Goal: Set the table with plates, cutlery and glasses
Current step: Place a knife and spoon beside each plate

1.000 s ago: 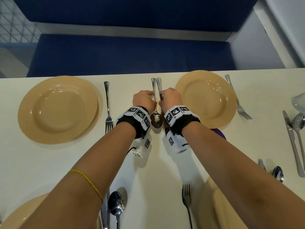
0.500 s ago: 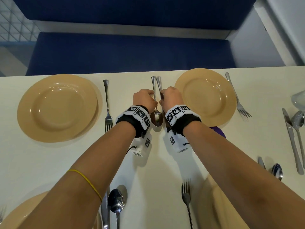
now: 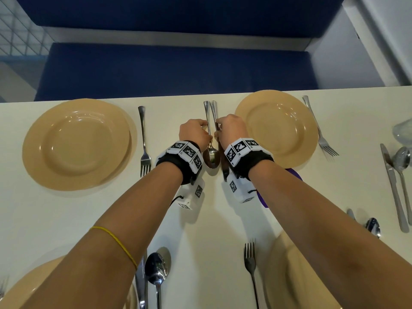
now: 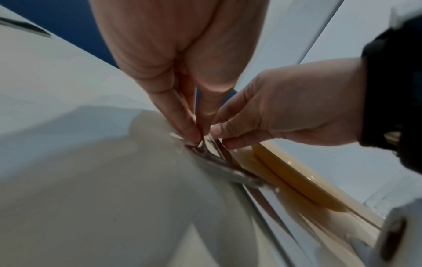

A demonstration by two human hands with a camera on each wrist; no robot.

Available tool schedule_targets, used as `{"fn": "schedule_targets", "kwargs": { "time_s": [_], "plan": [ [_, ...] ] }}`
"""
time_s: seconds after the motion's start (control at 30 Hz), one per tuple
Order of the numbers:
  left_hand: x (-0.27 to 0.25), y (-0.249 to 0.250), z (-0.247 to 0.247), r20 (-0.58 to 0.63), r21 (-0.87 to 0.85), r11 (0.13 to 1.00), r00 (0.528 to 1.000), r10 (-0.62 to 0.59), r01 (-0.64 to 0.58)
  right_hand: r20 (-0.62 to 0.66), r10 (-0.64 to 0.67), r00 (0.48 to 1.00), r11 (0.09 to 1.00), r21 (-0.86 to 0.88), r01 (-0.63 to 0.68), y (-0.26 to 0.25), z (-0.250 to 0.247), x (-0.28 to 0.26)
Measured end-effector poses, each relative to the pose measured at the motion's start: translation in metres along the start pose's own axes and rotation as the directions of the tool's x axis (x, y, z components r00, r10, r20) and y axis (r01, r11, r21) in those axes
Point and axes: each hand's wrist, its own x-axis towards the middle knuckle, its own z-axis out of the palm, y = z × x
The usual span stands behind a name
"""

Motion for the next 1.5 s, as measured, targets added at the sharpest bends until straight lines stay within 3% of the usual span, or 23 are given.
{"fn": "schedule_targets", "kwargs": {
  "time_s": [0.2, 0.33, 0.53, 0.73, 0.87, 0.97, 1.17, 1.3, 1.5],
  "plan": [
    [-0.004, 0.001, 0.0, -0.009, 0.023, 1.0, 1.0, 0.004, -0.004, -0.034, -0.003, 0.999, 0.994, 0.106, 0.006, 0.004, -0.007, -0.007],
    [-0.013, 0.005, -0.005, -0.076, 0.037, 0.999, 0.997, 0.017, -0.015, -0.095, 0.0, 0.995, 0.983, 0.182, 0.017, 0.009, -0.017, -0.017],
    [-0.054, 0.044, 0.0, -0.142, 0.006, 0.974, 0.964, 0.223, -0.224, -0.257, 0.071, 0.964, 0.973, 0.23, -0.01, 0.042, -0.055, -0.048],
    [-0.113, 0.11, 0.067, 0.053, 0.01, 0.927, 0.925, 0.375, -0.376, -0.313, 0.243, 0.918, 0.948, 0.278, -0.156, 0.135, -0.097, -0.102],
    [-0.144, 0.151, 0.144, 0.279, 0.135, 0.88, 0.87, 0.407, -0.455, -0.227, 0.423, 0.877, 0.894, 0.258, -0.365, 0.232, -0.115, -0.136],
    [-0.158, 0.179, 0.209, 0.413, 0.238, 0.845, 0.837, 0.358, -0.479, -0.164, 0.512, 0.844, 0.853, 0.211, -0.476, 0.307, -0.118, -0.158],
    [-0.169, 0.229, 0.326, 0.475, 0.322, 0.892, 0.869, 0.136, -0.316, -0.029, 0.567, 0.823, 0.815, 0.16, -0.557, 0.409, -0.122, -0.172],
    [-0.171, 0.243, 0.368, 0.416, 0.415, 0.879, 0.908, 0.046, -0.234, 0.044, 0.526, 0.849, 0.828, 0.2, -0.523, 0.428, -0.118, -0.167],
    [-0.161, 0.25, 0.384, 0.276, 0.45, 0.882, 0.961, 0.01, -0.139, 0.062, 0.484, 0.873, 0.837, 0.258, -0.483, 0.439, -0.114, -0.16]
  ]
}}
